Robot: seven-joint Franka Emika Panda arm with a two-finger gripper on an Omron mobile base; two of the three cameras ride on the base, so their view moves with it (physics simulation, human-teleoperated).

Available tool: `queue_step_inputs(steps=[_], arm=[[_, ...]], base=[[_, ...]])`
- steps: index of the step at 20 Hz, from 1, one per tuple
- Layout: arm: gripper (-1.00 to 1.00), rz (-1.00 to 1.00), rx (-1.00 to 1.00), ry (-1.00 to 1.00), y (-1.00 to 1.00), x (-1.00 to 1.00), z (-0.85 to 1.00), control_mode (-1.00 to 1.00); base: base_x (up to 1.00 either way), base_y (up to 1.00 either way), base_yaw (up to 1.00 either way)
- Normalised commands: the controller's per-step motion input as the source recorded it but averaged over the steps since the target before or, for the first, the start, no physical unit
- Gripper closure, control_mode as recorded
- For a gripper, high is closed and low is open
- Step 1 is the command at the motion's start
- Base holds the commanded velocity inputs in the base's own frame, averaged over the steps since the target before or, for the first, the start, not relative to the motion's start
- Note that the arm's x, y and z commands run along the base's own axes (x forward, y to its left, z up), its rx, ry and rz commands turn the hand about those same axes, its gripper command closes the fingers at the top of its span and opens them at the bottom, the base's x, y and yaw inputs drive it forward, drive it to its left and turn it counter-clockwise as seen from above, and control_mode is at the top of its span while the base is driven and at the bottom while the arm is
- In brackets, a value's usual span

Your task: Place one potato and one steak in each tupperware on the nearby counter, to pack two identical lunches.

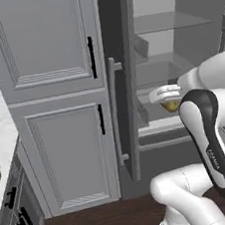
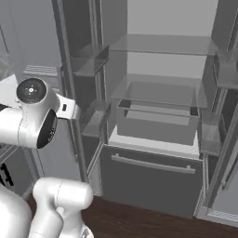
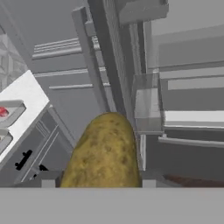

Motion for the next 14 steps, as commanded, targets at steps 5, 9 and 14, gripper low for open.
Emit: queue_step_inputs(steps=[5,9,14], arm=[[1.00,0.00,0.00,0.00,0.00,0.00,0.00,1.00],[1.00,0.00,0.00,0.00,0.00,0.00,0.00,1.00],[1.00,0.00,0.00,0.00,0.00,0.00,0.00,1.00]], base=[[0.39,1.00,0.27],[0.91,0.94,0.25],[1.00,0.62,0.28]])
